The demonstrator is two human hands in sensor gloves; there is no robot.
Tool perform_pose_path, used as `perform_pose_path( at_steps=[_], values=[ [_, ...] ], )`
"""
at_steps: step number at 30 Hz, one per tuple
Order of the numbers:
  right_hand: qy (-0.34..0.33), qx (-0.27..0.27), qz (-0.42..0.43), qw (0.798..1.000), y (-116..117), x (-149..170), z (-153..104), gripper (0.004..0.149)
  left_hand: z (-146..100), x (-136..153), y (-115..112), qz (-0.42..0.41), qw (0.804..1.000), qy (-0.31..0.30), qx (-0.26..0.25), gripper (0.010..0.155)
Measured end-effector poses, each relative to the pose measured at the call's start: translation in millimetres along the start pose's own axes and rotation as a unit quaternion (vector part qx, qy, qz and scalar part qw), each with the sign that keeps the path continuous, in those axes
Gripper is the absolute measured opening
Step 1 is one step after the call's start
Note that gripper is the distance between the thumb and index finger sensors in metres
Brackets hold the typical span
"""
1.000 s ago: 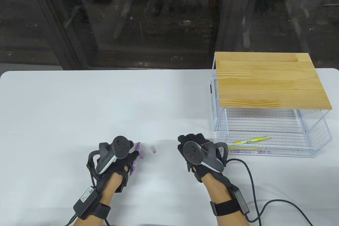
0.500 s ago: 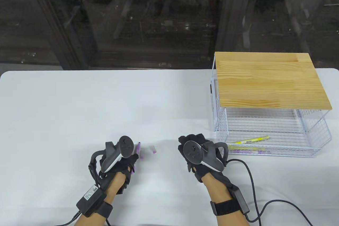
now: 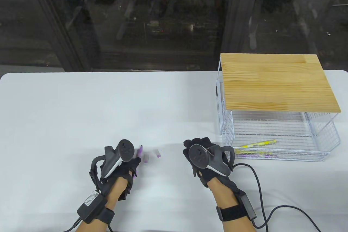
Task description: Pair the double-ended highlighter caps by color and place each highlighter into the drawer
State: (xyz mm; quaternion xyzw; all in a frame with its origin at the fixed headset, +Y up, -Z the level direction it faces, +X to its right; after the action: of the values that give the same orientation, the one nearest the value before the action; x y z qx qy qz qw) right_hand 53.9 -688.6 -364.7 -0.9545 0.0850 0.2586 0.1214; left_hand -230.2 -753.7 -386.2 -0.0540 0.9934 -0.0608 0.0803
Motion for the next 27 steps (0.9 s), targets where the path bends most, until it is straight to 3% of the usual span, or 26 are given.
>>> perform_pose_path(
  at_steps=[27],
  values=[
    [-0.002,-0.013,0.017,1.0,4.3,3.0,-0.7,0.045,2.8,-1.0,-0.3,0.029,0.999,0.022,0.019,0.059]
  ],
)
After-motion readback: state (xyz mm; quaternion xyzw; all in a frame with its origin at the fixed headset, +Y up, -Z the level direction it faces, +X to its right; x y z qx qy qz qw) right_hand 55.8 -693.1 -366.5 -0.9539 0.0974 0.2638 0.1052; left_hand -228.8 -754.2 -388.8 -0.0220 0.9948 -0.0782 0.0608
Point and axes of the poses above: the tracker on the back of each hand, its own x axis roughly to the little-finger side, its own z axis roughly from the wrist to the fingertips, y = z × x, the point moved 4 cm from there along z, roughly from the wrist to the fingertips, and after that the axes turned 15 degrees about -y, right-handed, at the moved point
